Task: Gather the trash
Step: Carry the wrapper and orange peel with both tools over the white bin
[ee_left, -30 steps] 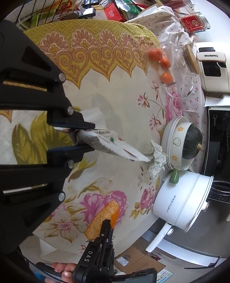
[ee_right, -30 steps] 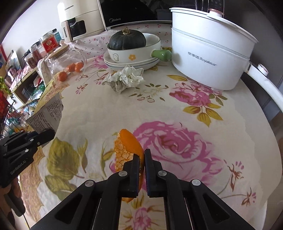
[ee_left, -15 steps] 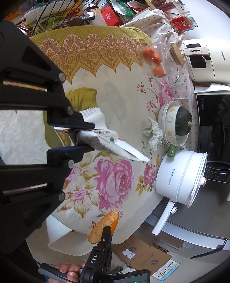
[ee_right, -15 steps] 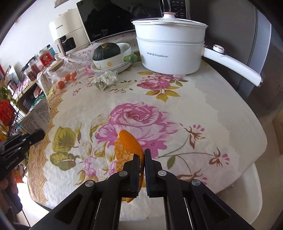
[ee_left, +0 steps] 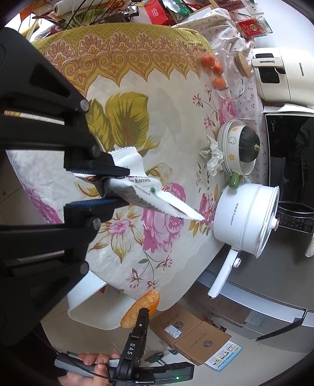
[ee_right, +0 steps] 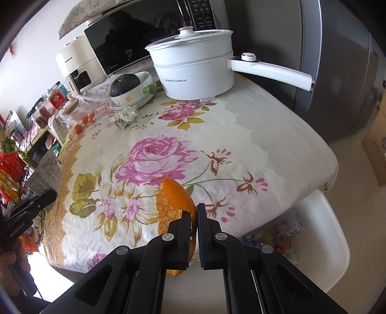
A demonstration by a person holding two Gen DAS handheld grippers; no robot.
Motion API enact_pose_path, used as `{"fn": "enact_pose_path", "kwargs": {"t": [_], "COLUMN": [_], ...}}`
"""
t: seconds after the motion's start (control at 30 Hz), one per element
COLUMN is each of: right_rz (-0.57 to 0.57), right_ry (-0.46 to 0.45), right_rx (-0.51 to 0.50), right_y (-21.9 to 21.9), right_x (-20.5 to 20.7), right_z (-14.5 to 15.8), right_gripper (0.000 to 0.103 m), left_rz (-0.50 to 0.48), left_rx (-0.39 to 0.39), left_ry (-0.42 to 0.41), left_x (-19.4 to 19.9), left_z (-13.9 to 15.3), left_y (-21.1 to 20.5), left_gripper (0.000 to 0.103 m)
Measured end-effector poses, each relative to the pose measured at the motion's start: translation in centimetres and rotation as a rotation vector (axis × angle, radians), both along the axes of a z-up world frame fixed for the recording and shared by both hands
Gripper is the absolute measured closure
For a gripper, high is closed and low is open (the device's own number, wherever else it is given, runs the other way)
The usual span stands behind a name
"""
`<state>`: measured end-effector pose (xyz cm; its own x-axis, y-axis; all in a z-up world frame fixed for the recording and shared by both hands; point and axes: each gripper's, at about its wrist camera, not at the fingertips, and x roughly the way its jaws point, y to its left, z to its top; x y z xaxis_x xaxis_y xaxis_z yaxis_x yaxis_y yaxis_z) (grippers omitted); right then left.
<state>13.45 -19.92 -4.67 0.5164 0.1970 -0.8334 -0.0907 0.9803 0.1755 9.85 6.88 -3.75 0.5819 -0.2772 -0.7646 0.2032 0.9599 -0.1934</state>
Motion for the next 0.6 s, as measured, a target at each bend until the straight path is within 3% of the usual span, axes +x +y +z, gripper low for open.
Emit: {"fn": "enact_pose_path", "kwargs": {"t": [0.3, 0.6], "right_rz": [-0.080, -0.174], "right_ry": [0.020, 0.046], "right_rx": [-0.018, -0.026], "right_y": [-5.0, -10.4], "right_x": [-2.2, -4.7], "right_z": [-0.5, -1.2], "right_gripper": [0.097, 0.097], "left_rz": [-0.139, -0.232], "left_rx": [0.014, -0.049], "left_ry": [0.027, 0.069], "left_x": [-0.5, -0.1], "left_z": [-0.9, -1.2], "left_y": [-5.9, -11.5], "left_gripper": [0.084, 0.084]}}
